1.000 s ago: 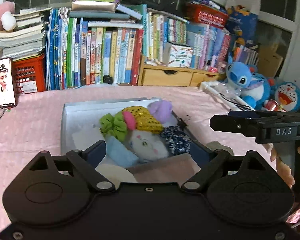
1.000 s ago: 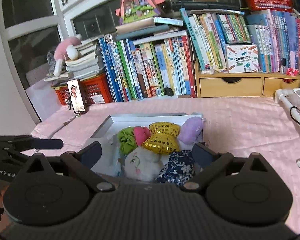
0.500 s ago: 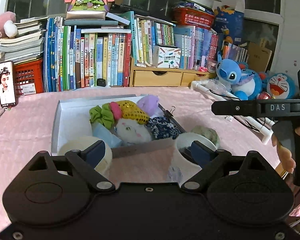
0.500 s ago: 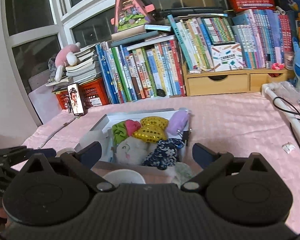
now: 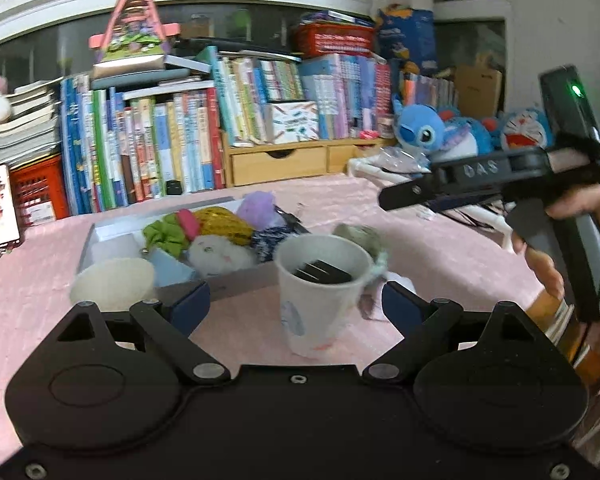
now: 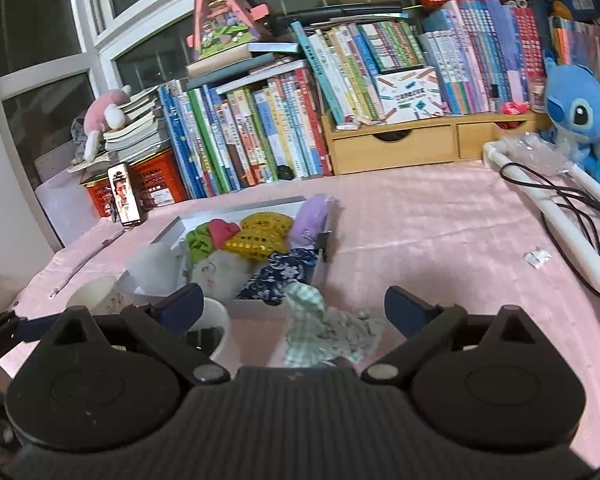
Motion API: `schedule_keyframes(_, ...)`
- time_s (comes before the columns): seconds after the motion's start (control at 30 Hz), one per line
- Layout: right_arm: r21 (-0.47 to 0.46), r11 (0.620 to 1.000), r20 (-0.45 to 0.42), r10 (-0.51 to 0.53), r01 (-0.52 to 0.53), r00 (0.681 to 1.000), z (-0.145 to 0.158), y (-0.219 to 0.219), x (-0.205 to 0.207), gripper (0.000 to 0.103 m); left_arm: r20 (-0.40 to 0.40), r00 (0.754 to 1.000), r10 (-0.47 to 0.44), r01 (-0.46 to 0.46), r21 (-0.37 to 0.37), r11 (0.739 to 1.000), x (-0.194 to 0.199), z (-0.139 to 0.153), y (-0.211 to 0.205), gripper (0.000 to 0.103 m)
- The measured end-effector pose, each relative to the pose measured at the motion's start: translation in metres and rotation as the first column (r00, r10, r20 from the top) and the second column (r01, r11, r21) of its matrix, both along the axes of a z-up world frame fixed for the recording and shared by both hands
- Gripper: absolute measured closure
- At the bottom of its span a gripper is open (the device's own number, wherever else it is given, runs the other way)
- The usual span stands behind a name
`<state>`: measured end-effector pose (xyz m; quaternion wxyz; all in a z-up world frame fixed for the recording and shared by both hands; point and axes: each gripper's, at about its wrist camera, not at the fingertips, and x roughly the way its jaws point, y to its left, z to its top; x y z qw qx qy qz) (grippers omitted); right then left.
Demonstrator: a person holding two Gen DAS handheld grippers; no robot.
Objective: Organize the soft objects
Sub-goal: 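Move both open tools toward the white knit cap and green checked cloth, then grasp the white knit cap with the left tool while the right tool grasps the green checked cloth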
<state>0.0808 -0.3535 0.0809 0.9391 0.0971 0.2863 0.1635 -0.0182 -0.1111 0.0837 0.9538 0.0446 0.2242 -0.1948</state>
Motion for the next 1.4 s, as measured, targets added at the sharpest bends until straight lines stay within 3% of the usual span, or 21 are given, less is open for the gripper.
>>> schedule_keyframes(0.3, 0.03, 0.999, -0.046, -0.017, 0.019, 0.999, -0.015, -0.026, 0.002, 0.002, 0.001, 0.996, -0.09, 0.09, 0.033, 0.995, -0.021, -0.018, -0.046, 0.013)
schedule_keyframes(0.57, 0.101, 0.995, -0.087, 0.002, 0.007, 0.996, -0.03, -0.046, 0.013, 0.002, -0.043, 0.989, -0.144, 0.146, 0.044, 0.988, -0.02, -0.039, -0.085, 0.026)
schedule_keyframes(0.87, 0.12, 0.991, -0.133, 0.073, -0.057, 0.988, -0.041, -0.042, 0.033, 0.001, -0.049, 0.997, -0.057, 0.06, 0.059, 0.996, 0.001, -0.062, -0.117, 0.046)
schedule_keyframes(1.17, 0.177, 0.98, -0.208, 0.125, -0.088, 0.97, -0.048, -0.036, 0.059, 0.002, 0.006, 0.998, 0.067, -0.068, 0.044, 0.997, 0.02, -0.075, -0.14, 0.047)
schedule_keyframes(1.4, 0.201, 0.976, -0.24, 0.133, -0.085, 0.962, -0.054, -0.027, 0.077, 0.002, -0.003, 0.994, 0.11, -0.11, 0.06, 0.992, 0.037, -0.084, -0.157, 0.046)
